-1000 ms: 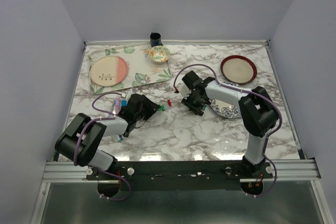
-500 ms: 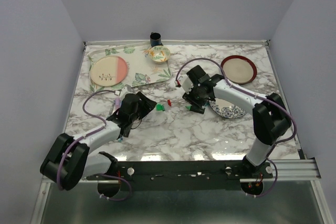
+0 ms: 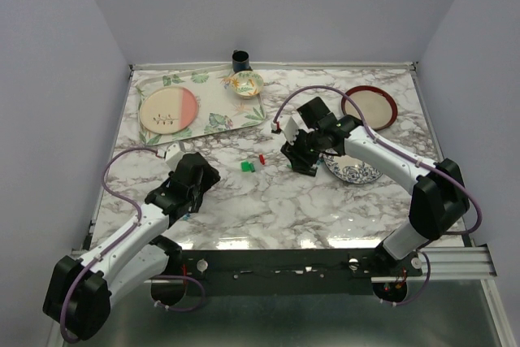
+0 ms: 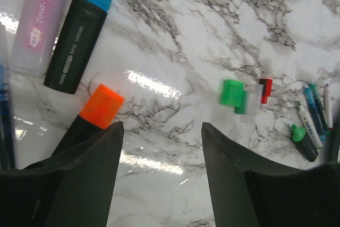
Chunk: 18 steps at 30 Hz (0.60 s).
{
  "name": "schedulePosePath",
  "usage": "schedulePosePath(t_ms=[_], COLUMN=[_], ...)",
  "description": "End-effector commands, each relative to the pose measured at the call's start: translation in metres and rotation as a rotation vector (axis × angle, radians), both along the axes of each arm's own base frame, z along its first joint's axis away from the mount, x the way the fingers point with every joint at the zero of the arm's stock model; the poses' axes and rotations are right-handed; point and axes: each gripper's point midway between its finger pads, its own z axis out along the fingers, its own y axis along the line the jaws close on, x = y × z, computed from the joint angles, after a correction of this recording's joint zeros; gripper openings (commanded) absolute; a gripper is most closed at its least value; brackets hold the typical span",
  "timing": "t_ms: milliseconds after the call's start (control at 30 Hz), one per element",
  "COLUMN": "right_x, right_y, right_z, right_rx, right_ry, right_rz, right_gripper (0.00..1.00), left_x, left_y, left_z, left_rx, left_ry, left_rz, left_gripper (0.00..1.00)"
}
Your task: Open the pen caps
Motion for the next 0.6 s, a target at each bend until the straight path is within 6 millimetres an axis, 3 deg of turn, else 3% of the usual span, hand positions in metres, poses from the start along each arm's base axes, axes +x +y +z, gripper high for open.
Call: schedulePosePath(t_ms=[0, 267, 567], right_x=[-0.011, -0.014, -0.015], right_y=[0.005, 0.007, 0.007], right_z=[0.004, 0.004, 0.0], right_rx=[0.052, 0.062, 0.058], right_ry=[0.025, 0.041, 0.053], right_rz=[0.048, 0.061, 0.067], right_gripper=[0.52, 0.53, 0.53], left_x=[-0.024, -0.037, -0.038], left_y=[0.023, 0.03, 0.029], left_z=[-0.01, -0.038, -0.051], left_rx=[0.087, 0.129, 0.182], left_ry=[0.094, 0.163, 0.193], left_rz=[0.039, 0.028, -0.032], left_gripper=[0.69, 0.7, 0.7])
